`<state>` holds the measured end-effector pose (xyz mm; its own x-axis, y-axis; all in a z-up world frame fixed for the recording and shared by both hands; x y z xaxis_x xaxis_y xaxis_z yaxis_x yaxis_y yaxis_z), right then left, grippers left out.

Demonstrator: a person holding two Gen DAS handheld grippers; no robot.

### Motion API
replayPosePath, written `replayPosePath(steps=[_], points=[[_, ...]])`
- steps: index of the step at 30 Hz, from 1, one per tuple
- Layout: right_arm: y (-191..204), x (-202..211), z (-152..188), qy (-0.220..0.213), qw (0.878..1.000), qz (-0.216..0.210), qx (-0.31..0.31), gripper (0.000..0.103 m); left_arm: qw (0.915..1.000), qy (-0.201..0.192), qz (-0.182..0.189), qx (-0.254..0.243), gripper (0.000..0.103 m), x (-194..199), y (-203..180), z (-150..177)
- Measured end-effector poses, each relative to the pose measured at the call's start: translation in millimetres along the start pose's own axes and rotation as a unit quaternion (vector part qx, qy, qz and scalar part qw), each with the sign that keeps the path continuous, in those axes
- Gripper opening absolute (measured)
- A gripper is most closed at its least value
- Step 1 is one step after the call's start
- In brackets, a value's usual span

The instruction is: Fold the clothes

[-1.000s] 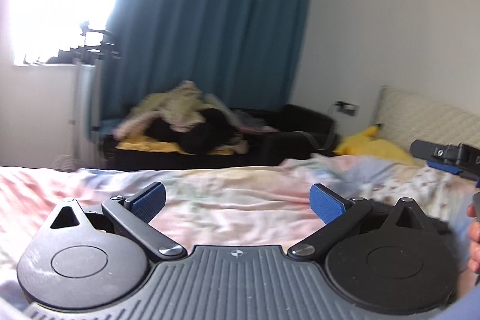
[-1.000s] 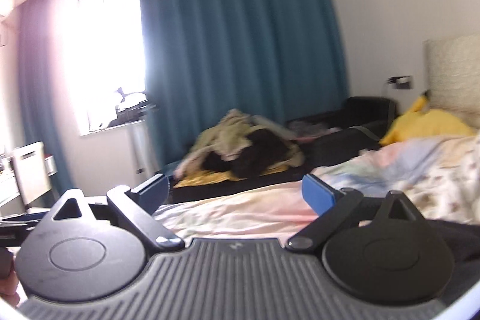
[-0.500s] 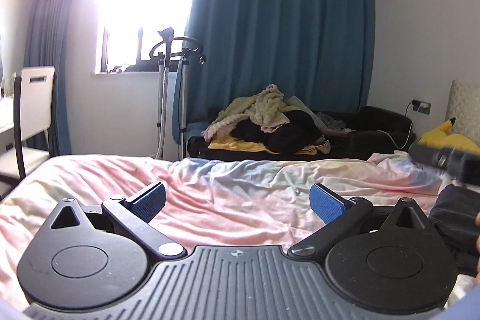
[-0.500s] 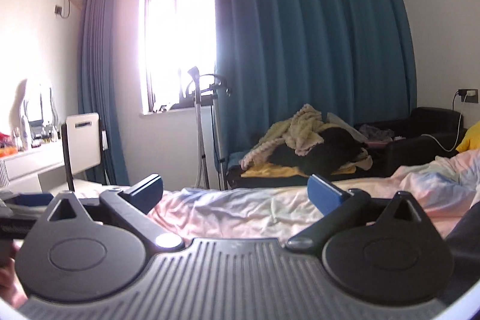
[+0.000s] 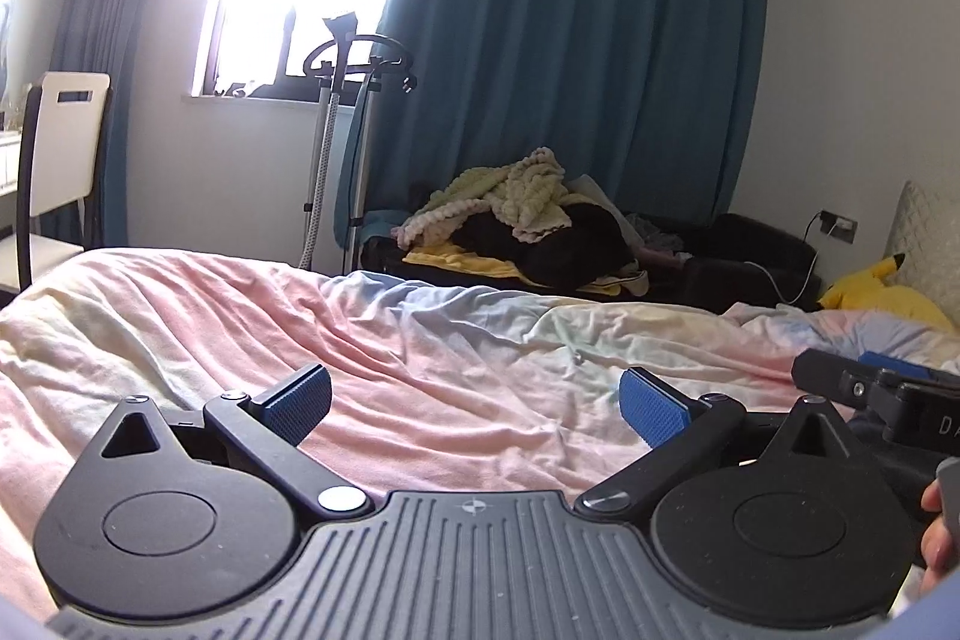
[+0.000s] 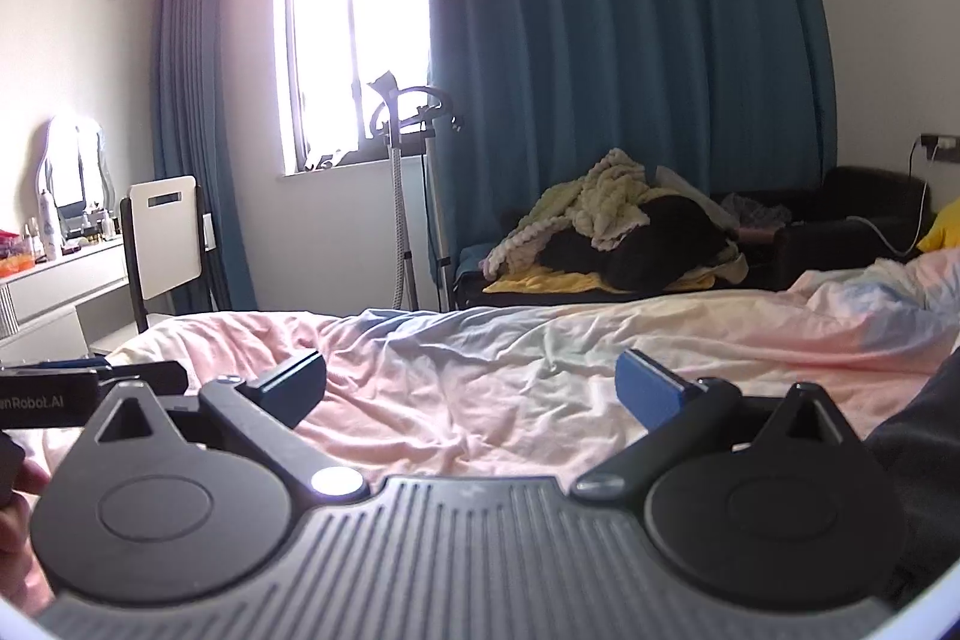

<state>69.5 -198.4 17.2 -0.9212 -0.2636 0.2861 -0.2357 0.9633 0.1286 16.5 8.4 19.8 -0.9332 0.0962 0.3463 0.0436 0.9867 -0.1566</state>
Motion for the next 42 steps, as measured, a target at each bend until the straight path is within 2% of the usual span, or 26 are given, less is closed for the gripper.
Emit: replayPosePath(steps=[10,15,19,28,42], points=[[6,11,-1,-0.002,1.0,0.01,0.012,0.103,0.9999,-0.002,-0.01,-0.01,0.102,0,-4,1],[6,10,1,0.004,1.0,0.01,0.011,0.103,0.9998,0.009,-0.004,-0.015,0.103,-3,-5,2],[6,10,2,0.005,1.0,0.014,0.014,0.103,0.9996,0.001,-0.017,-0.023,0.103,-1,-6,2],[7,11,3,0.006,1.0,0.015,0.015,0.103,0.9994,0.008,-0.029,-0.015,0.103,-4,0,2],[6,11,3,0.01,1.0,0.016,0.018,0.103,0.9995,0.011,-0.029,-0.01,0.103,-4,2,1]])
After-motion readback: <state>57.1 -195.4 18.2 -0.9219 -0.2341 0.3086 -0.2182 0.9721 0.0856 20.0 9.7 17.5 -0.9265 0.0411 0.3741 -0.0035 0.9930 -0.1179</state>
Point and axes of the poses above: each gripper's, at about its wrist camera, not at the fingertips, and x roughly against the way its jaws point, y to its left, z to its underside, the point moved 1 cm from there along -x, roughly the way its jaws point, and after that the axes turned 3 degrees about y, right-handed, at the moved point
